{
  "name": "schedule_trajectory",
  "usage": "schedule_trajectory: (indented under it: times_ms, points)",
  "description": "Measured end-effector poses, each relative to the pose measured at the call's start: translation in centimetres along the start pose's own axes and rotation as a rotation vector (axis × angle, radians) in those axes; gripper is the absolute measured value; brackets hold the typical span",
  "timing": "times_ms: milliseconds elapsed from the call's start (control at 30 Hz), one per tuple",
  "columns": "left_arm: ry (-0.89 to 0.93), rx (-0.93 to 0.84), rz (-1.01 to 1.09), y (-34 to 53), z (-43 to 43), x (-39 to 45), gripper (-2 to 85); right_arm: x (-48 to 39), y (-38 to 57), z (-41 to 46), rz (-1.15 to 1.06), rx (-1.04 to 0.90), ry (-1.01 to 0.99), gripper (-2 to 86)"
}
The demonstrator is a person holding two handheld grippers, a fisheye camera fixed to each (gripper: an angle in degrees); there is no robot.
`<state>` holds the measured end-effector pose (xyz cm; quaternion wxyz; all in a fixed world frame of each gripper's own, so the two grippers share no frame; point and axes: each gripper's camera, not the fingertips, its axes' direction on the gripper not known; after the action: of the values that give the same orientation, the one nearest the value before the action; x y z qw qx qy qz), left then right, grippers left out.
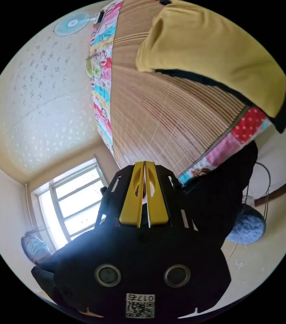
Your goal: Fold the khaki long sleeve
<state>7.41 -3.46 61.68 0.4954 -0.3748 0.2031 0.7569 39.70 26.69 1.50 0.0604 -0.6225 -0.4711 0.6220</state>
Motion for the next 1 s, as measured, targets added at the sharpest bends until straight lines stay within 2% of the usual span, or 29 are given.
schedule_trajectory:
  times_ms: [67, 267, 333, 433, 600, 700, 767, 833, 933, 1000]
  points:
    - [-0.036, -0.113, 0.032, -3.7, 4.3, 2.9, -1.0, 1.5, 1.0, -1.4, 0.023, 0.06, -0.001, 0.9]
    - [0.054, 0.022, 0.165, -9.8, 9.8, 10.9, -1.0, 4.0, 2.4, -5.8, -0.036, 0.196, 0.051, 3.2]
    - [0.064, 0.044, 0.209, -11.3, 11.3, 13.0, -1.0, 3.7, 1.4, -6.0, -0.083, 0.159, 0.104, 4.4]
    - [-0.022, 0.08, 0.256, -13.2, 13.9, 16.2, -1.0, 1.8, -0.8, -5.2, -0.171, 0.098, 0.218, 7.3]
    - [-0.076, 0.169, 0.245, -14.1, 18.1, 18.4, -1.0, -3.2, -5.5, -0.7, -0.373, -0.002, 0.374, 12.5]
    - [-0.028, 0.257, 0.221, -13.1, 20.7, 18.2, -1.0, -4.7, -8.1, 2.3, -0.387, -0.01, 0.459, 16.9]
    - [-0.073, 0.279, 0.201, -11.7, 22.6, 18.0, -1.0, -4.2, -9.8, 4.1, -0.343, -0.023, 0.471, 17.6]
    - [-0.151, 0.351, 0.157, -9.9, 23.3, 17.7, -1.0, -2.7, -11.3, 5.7, -0.267, -0.048, 0.489, 16.3]
    - [-0.172, 0.521, 0.092, -6.1, 23.6, 16.6, -1.0, -0.2, -12.3, 6.6, -0.141, -0.047, 0.566, 6.5]
    - [-0.15, 0.635, 0.067, -3.7, 23.7, 15.7, -1.0, -0.2, -11.4, 6.1, -0.205, -0.047, 0.532, 2.5]
